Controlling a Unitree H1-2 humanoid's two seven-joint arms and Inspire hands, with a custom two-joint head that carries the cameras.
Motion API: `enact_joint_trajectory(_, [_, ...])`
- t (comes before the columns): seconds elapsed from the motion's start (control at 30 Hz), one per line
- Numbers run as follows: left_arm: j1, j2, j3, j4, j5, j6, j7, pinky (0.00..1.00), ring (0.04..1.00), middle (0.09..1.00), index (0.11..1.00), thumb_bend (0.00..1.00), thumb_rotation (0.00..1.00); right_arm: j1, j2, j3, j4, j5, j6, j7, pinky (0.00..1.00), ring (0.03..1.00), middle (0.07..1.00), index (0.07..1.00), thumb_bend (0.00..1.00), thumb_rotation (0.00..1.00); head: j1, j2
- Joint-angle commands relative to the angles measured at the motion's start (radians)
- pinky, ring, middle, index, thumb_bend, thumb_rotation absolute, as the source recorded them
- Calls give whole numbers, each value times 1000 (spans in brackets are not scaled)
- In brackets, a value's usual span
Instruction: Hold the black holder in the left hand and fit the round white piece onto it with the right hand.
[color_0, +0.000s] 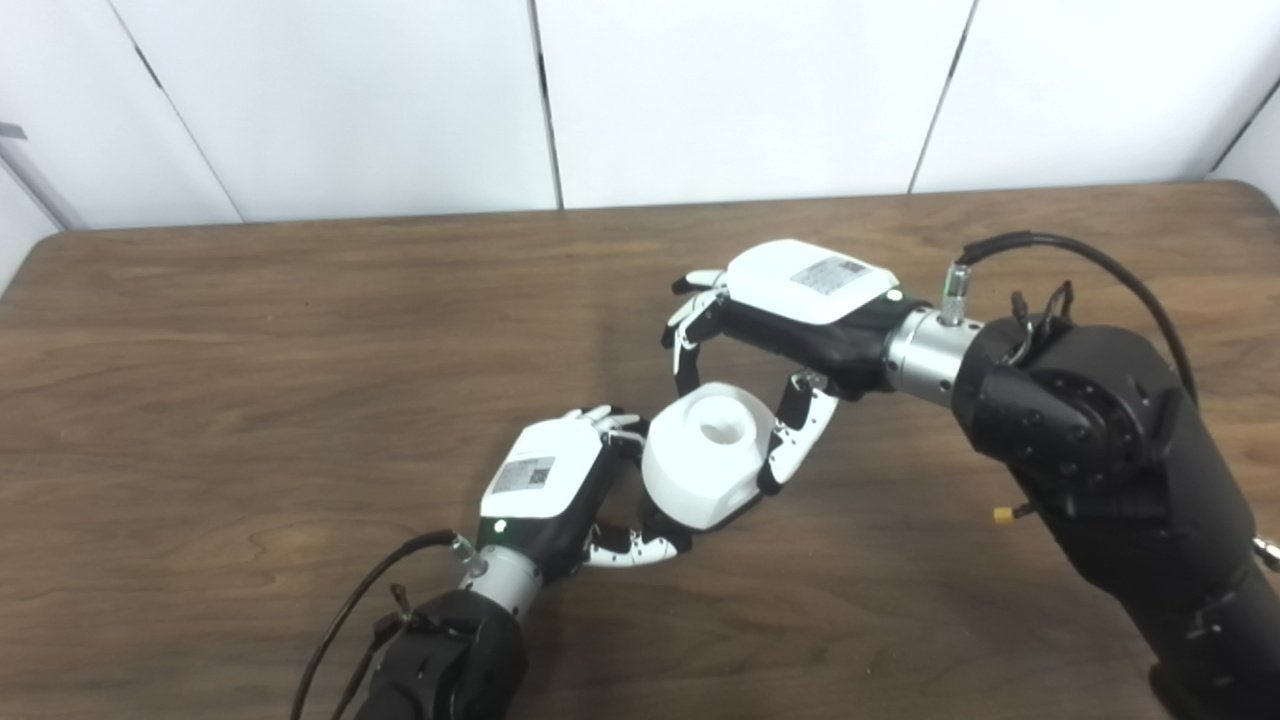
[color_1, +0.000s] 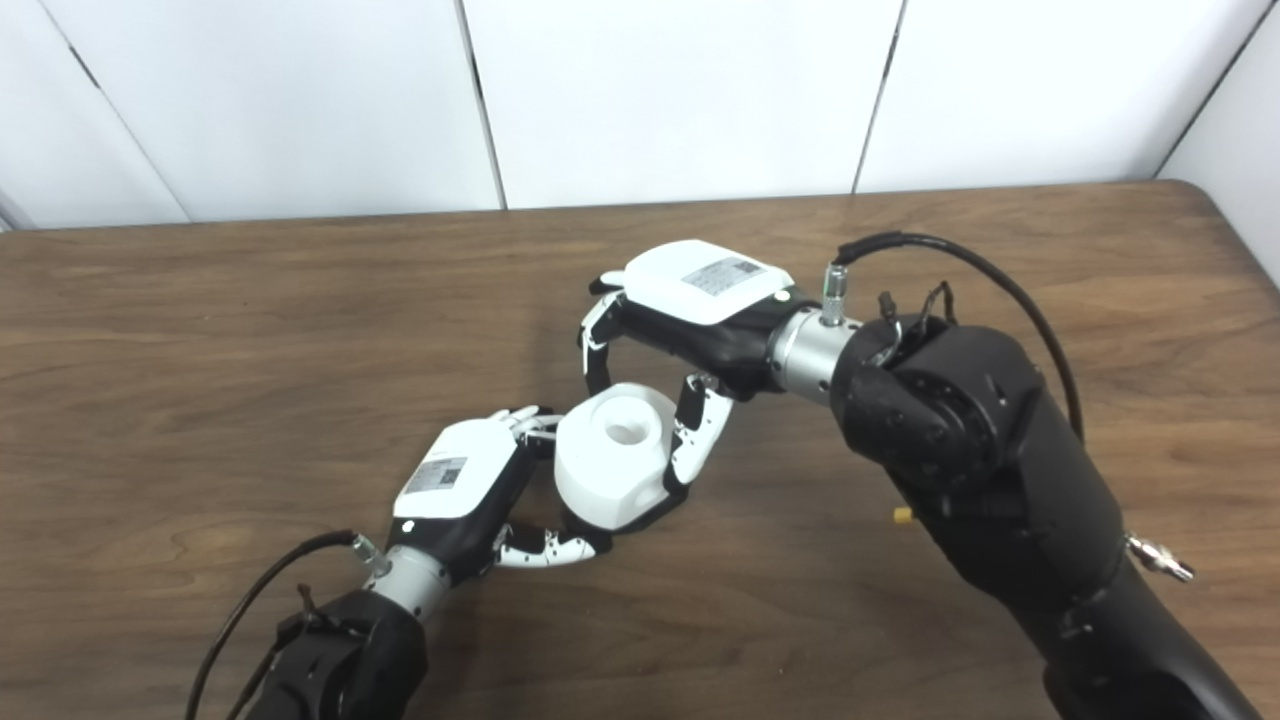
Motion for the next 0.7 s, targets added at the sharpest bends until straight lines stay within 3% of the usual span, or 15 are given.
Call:
enact_joint_trajectory(0.0, [48,14,-18,30,6,35,-72,907,913,840,494,502,50,-30,1,-10,-9,-13,-24,-35,900,940,797,483,523,131,1,1])
enact_joint_trajectory(0.67, [52,9,-19,13,9,41,-85,913,916,839,494,502,49,-25,1,4,12,-43,-43,-24,862,943,794,483,523,131,-8,6])
